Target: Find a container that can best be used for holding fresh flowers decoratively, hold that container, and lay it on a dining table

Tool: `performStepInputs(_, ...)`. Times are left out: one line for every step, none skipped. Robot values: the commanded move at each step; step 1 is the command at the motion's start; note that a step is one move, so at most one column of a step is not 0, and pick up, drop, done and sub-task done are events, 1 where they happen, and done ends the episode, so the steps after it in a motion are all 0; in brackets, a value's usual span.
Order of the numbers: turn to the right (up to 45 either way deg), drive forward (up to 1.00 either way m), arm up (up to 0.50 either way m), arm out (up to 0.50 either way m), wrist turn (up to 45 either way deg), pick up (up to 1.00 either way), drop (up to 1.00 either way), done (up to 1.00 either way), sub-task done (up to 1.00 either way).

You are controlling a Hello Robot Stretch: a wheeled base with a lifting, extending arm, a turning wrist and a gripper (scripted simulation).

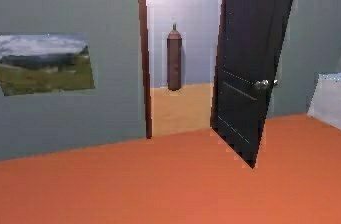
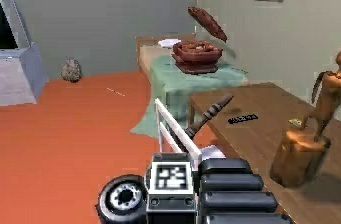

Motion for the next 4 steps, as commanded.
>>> performStepInputs(-45.0,0.0,0.0,0.0,0.0,0.0,0.0,0.0,0.0)
performStepInputs(-24.0,0.0,0.0,0.0,0.0,0.0,0.0,0.0,0.0)
performStepInputs(45.0,0.0,0.0,0.0,0.0,0.0,0.0,0.0,0.0)
performStepInputs(45.0,0.0,0.0,0.0,0.0,0.0,0.0,0.0,0.0)
